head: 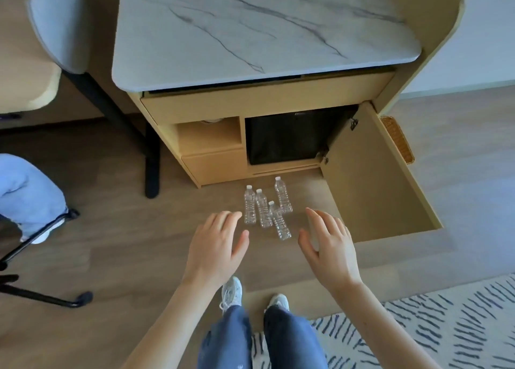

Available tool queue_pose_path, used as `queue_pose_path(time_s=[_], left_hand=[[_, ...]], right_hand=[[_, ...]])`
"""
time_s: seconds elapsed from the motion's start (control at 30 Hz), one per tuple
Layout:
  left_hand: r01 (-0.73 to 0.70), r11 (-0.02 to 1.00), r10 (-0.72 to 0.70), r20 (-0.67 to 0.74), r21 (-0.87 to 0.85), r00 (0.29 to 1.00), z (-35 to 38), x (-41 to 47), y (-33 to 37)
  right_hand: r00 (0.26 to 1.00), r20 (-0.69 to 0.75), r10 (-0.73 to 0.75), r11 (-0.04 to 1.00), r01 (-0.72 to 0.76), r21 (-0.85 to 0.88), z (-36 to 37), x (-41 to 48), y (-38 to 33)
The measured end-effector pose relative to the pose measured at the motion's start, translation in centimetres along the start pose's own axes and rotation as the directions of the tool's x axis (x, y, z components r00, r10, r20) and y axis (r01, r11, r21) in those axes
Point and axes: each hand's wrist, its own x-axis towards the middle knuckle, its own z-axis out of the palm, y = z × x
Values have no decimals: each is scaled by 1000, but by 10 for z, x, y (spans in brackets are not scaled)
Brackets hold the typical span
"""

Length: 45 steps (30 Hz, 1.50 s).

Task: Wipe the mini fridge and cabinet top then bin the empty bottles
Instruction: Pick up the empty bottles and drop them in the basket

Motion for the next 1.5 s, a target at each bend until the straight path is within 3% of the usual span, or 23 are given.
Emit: queue_pose_path(time_s=[0.13, 0.43, 0.7, 0.9, 1.07, 1.2, 1.5], left_hand=[[-6, 1000, 6, 6, 4, 1000, 87, 47, -55], [-66, 995, 67, -13, 75, 998, 375, 145, -197], [-121, 978, 119, 24, 169, 993, 584, 171, -300], [-81, 990, 86, -44, 119, 995, 613, 188, -327], [20, 1000, -20, 41, 2, 999, 629, 205, -327], [157, 986, -150, 129, -50, 980, 651, 208, -324], [355, 927, -320, 241, -121, 916, 679, 217, -320]], right_hand=[[1000, 6, 2, 1000, -2, 2, 99, 29, 44], [999, 3, -37, 999, 37, -31, 399, 67, 189], [993, 73, -95, 988, 103, -113, 617, 54, 286], [996, 14, -82, 989, 84, -122, 660, 63, 299], [993, 106, 48, 995, -38, -92, 673, 69, 293], [971, 202, 127, 981, -93, -171, 684, 78, 295], [929, 271, 252, 961, -206, -185, 707, 86, 302]])
